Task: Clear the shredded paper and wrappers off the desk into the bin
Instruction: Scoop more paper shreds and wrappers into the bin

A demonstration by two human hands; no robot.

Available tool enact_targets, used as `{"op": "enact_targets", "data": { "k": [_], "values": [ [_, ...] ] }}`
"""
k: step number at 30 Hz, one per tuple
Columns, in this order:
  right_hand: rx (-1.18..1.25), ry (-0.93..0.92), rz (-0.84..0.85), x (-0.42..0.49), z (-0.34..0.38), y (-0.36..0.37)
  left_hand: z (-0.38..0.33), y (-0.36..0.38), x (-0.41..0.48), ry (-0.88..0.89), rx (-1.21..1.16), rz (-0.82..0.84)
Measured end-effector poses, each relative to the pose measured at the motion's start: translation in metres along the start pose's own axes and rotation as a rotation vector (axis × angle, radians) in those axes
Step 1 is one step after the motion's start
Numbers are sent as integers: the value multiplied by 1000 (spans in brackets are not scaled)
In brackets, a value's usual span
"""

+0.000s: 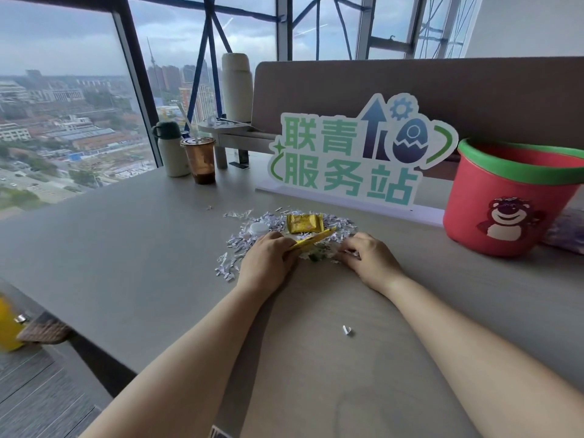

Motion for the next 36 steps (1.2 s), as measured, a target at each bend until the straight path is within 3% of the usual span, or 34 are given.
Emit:
{"op": "enact_targets", "data": {
  "k": [11, 21, 36],
  "values": [
    [-2, 71, -89, -17, -3, -20, -21, -10, 6, 55, -51, 40],
    [61, 116, -166, -34, -3, -84, -68, -25, 31, 100, -60, 27],
    [-51, 191, -316, -71, -21, -172, -153, -14, 67, 213, -149, 71]
  ]
}}
Point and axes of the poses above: each hand's wrist, its own x-axis towards the middle knuckle, its own y-axis out of the palm, z = x × y, the point moved 4 cm from there along x, towards the middle knuckle, and after that the axes turned 3 degrees about y, right-handed, at the moved point
